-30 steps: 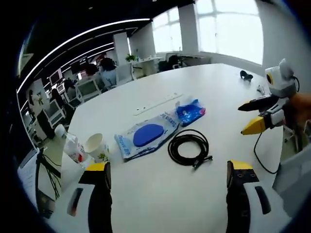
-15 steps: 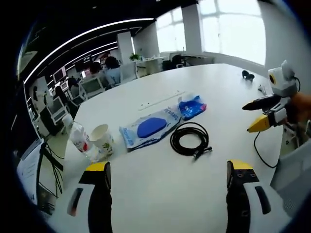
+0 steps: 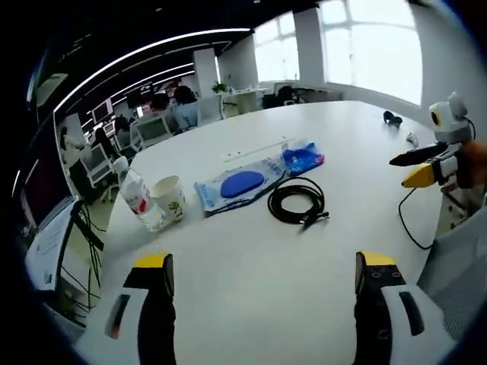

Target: Arrange the tabletop items into an orderly group along one side of the table until the central work area is clear of visible clutter.

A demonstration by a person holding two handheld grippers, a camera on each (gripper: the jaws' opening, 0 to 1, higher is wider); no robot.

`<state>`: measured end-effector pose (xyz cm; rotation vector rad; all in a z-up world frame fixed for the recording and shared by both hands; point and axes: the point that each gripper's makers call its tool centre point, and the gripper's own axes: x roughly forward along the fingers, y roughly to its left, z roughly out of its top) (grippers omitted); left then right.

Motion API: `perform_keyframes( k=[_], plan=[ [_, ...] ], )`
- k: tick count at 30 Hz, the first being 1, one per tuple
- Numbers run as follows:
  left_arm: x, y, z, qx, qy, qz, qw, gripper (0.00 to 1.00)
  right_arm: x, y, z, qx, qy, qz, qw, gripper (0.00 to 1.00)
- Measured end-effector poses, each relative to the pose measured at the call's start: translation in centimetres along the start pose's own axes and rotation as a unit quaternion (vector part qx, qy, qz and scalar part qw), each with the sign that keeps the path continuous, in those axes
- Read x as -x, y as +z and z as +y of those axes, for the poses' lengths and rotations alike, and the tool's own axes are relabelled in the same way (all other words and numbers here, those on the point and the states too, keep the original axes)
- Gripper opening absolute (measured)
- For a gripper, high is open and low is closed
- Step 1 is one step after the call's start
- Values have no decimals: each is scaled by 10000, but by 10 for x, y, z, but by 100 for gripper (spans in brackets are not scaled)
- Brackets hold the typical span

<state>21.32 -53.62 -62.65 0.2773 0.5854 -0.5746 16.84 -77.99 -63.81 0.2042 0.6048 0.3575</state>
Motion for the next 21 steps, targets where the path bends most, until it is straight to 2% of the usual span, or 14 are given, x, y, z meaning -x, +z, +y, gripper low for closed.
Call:
perform_keyframes(
  k=[10, 14, 21],
  plan=[
    [7, 4, 2, 217, 72, -154, 9996, 100, 11, -8, -1, 18, -102, -34, 9999, 97],
    [11, -1, 2, 257, 135, -169, 9994, 100, 17, -4, 5, -33, 22, -230, 9997, 98],
    [20, -9, 4, 295, 201, -192, 9992, 100, 24, -19, 8, 130, 31, -25, 9999, 98]
  ],
)
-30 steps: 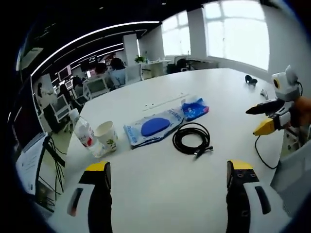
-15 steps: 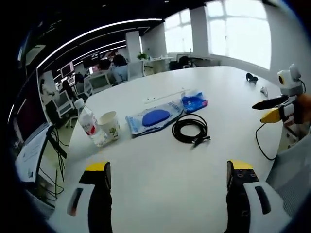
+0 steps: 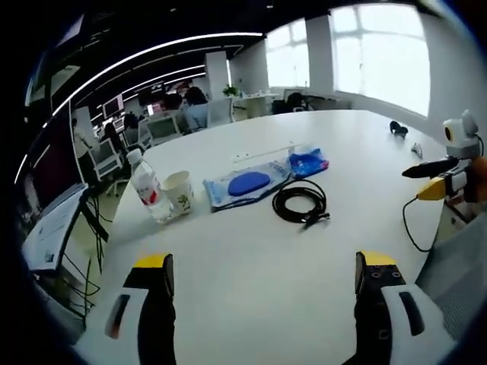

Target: Arrange the tabletop items into an orderly group along one side of the table until the central work area is clear of visible clutter.

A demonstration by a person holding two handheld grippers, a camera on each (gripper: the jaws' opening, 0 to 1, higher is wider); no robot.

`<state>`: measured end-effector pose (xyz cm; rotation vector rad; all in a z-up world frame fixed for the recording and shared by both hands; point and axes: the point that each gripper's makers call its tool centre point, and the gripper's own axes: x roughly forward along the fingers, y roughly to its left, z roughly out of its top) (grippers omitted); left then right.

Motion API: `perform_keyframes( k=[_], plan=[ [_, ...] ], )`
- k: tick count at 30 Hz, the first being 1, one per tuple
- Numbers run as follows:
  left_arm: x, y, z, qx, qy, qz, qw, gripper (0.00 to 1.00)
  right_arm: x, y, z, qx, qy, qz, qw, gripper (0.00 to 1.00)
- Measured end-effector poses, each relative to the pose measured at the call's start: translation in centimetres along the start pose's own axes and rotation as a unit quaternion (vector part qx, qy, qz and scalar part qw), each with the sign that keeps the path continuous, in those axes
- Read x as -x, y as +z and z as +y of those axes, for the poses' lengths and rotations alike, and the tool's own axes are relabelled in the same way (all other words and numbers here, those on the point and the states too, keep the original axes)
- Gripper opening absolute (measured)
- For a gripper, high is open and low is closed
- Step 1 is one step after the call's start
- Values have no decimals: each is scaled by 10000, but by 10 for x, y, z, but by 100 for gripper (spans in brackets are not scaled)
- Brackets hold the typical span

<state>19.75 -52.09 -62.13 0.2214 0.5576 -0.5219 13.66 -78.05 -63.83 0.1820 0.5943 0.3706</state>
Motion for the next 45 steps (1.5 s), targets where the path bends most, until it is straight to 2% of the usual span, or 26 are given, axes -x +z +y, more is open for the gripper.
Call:
perform_keyframes(
  k=[9, 19, 24, 31, 34, 37, 39, 42, 45],
  plan=[
    [15, -6, 12, 114, 207, -189, 9995, 100, 25, -9, -4, -109, -164, -68, 9998, 100],
    [29, -17, 2, 245, 95, -199, 9995, 100, 37, -24, 6, 49, -223, -21, 9997, 100],
    [39, -19, 1, 349, 191, -374, 9985, 100, 44, -17, 9, 119, -283, -135, 9994, 100],
    [55, -24, -1, 530, 329, -640, 9960, 100, 50, -10, 27, 191, -216, -352, 9990, 100],
    [61, -25, 0, 546, 384, -709, 9952, 100, 49, -13, 39, 255, -115, -329, 9991, 100],
    [67, -25, 1, 580, 444, -744, 9946, 100, 49, -18, 55, 651, 25, -230, 9976, 100],
    [71, -23, 2, 671, 477, -781, 9935, 100, 50, -18, 59, 612, 66, -254, 9978, 100],
    [75, -26, 3, 561, 553, -785, 9938, 100, 51, -17, 66, 726, 111, -317, 9968, 100],
    [82, -22, 0, 574, 540, -850, 9933, 100, 51, -18, 71, 734, 166, -303, 9967, 100]
  ],
)
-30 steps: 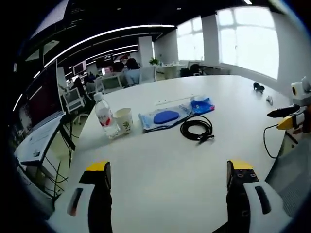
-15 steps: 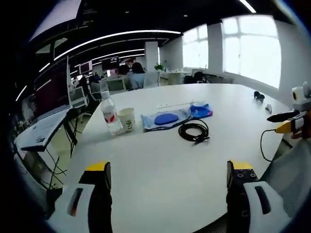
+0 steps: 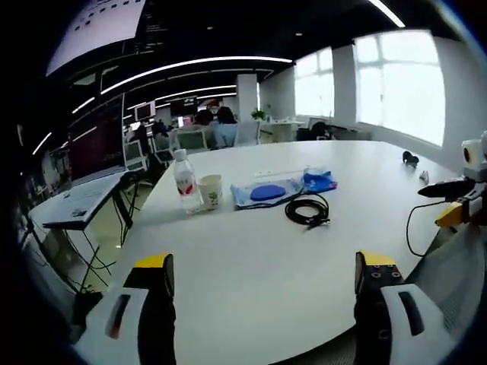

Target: Arrange the tabletop items into an orderly group along one side of the table until the central work area is clear of visible clutter.

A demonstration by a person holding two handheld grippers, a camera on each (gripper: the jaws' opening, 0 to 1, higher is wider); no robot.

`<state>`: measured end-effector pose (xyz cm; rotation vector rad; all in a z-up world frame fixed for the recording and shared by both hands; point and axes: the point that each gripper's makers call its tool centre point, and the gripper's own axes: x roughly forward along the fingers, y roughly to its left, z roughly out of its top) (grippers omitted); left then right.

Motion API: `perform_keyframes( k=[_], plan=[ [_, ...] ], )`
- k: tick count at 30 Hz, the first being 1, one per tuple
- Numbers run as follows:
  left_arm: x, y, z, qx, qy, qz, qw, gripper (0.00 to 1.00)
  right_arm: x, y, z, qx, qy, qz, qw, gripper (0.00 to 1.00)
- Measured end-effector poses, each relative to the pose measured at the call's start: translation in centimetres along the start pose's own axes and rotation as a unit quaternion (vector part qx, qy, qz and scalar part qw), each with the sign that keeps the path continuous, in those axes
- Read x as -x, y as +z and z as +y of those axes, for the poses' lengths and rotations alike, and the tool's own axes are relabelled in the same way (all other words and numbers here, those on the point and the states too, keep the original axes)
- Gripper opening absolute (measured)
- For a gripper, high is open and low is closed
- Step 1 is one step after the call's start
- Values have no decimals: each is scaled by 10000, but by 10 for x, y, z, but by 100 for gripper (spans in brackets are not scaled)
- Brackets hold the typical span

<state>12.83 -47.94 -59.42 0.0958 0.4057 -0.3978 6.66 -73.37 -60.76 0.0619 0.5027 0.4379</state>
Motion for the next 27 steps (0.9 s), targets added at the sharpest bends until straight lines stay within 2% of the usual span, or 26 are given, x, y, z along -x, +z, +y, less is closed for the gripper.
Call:
perform_keyframes(
  k=[3, 5, 6, 8, 11, 17, 21, 23, 27],
  plan=[
    [10, -3, -3, 28, -12, -36, 10000, 100, -1, 0, 4, 79, 1, -132, 9999, 100],
    [14, -14, -5, 77, -14, -54, 10000, 100, -1, -3, 1, 72, -38, -53, 10000, 99],
    [15, -22, -4, 98, 1, 30, 9999, 100, 0, -1, 0, 32, -76, -148, 9999, 99],
    [16, -26, 0, -101, 84, 147, 9998, 99, 2, 4, 1, 46, -82, -306, 9995, 99],
    [12, -13, -2, 264, 69, -145, 9995, 100, 2, 4, 3, 120, -101, -346, 9993, 98],
    [8, -14, -8, 36, 141, -64, 9999, 99, 2, 3, 4, 296, -170, -366, 9987, 98],
    [7, -13, -11, 26, 61, -45, 10000, 100, 0, -2, 6, 525, -203, -231, 9981, 98],
    [8, -12, -13, -23, 59, -24, 10000, 100, 0, -1, 5, 491, -220, -236, 9983, 98],
    [9, -5, -6, 34, 278, -113, 9995, 100, 1, 0, 1, 367, -271, -270, 9986, 98]
  ],
)
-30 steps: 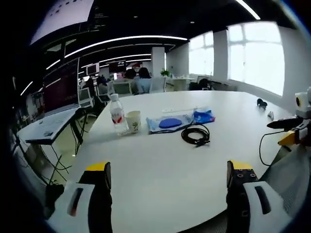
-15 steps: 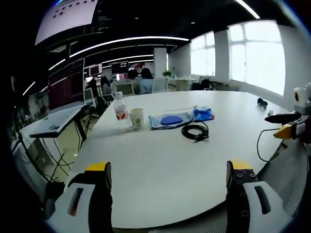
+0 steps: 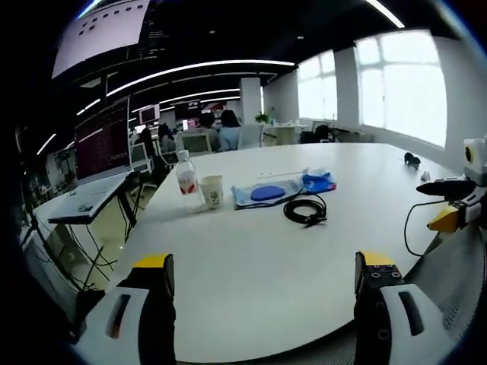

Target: Arrange the tabletop items into an orderly group along one side of the table until the central work area is clear of visible clutter.

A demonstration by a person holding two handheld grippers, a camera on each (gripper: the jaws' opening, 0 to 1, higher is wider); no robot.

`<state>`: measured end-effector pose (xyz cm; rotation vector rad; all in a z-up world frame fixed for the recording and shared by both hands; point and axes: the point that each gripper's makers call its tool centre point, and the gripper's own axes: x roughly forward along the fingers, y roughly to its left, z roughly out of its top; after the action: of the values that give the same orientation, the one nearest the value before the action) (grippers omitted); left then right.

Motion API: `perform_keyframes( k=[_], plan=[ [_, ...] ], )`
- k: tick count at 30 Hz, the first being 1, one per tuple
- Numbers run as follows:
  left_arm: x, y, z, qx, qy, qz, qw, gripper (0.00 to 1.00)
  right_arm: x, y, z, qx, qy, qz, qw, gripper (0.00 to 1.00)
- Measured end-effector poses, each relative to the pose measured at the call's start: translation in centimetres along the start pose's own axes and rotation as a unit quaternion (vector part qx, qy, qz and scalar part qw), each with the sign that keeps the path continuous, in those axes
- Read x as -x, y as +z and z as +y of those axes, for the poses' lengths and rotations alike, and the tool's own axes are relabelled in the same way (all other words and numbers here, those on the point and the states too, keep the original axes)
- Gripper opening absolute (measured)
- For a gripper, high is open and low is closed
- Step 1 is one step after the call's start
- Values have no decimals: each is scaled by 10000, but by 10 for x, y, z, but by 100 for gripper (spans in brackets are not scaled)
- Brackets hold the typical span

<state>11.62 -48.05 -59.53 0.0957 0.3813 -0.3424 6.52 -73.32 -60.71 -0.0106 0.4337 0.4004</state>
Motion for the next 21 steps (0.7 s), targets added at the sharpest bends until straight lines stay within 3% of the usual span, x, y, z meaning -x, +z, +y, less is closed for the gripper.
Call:
perform_keyframes(
  k=[4, 7, 10, 14, 21],
  plan=[
    [-3, 7, -9, -61, -54, -141, 9999, 98, 0, 0, 0, -15, -10, 18, 10000, 97],
    [-5, -4, -20, -521, -256, 174, 9982, 97, 0, -1, -1, -41, -21, 13, 10000, 97],
    [-6, 5, -25, -320, -355, -106, 9988, 98, 0, -1, -1, -50, -38, 20, 10000, 97],
    [-6, 2, -18, -295, -226, -52, 9993, 97, -1, -3, 0, 24, -19, 67, 10000, 97],
    [-7, 2, -28, -358, -405, -99, 9985, 96, 1, -2, -1, 40, -37, 31, 10000, 95]
  ],
)
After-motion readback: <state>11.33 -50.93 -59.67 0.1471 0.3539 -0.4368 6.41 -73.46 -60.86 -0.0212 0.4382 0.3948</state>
